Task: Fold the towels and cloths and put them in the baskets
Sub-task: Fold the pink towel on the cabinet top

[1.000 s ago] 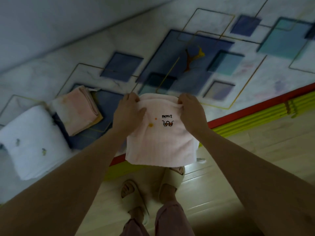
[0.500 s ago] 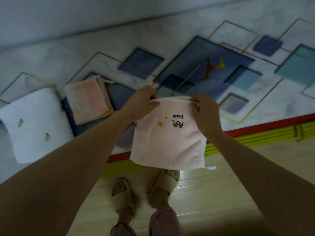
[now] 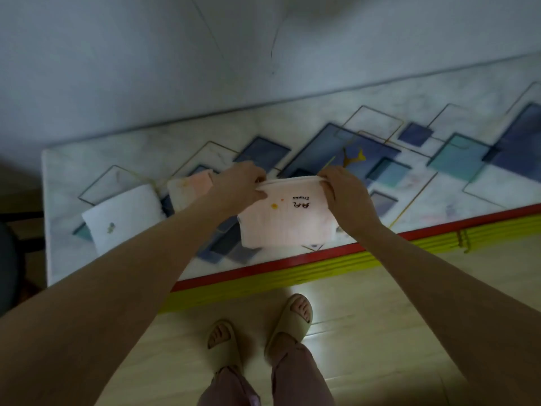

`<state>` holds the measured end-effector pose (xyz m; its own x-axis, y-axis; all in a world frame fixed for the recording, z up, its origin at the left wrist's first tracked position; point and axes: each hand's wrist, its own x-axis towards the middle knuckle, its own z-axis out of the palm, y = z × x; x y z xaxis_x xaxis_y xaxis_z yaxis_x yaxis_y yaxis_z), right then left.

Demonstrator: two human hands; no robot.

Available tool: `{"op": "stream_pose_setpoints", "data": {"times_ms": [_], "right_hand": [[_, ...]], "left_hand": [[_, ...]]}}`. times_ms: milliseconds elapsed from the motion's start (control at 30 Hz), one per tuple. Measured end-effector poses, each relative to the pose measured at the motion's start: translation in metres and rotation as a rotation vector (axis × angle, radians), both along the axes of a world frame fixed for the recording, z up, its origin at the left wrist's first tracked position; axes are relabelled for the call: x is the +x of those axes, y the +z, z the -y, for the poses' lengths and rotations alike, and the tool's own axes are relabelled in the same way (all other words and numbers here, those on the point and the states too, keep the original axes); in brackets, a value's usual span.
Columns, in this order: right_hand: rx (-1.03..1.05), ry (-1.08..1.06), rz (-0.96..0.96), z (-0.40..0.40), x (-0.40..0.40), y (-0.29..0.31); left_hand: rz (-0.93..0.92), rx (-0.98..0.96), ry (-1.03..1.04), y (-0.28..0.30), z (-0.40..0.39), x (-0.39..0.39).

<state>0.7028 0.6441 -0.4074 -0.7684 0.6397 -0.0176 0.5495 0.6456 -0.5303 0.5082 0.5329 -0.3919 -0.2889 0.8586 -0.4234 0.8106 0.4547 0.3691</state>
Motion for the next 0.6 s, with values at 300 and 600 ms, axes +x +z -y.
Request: {"op": "stream_pose_setpoints", "data": {"times_ms": [300,600], "right_hand": [[-0.569,0.188,0.484,0.031,-0.001,0.099],[-0.568,0.060,0.471,0.038,-0.009,0.088]], "left_hand": [[0.221,-0.292,-0.098,0.091,0.056,0.006],[0.291,-0.261,-0.044,0.064,0.078,0.004]]}}
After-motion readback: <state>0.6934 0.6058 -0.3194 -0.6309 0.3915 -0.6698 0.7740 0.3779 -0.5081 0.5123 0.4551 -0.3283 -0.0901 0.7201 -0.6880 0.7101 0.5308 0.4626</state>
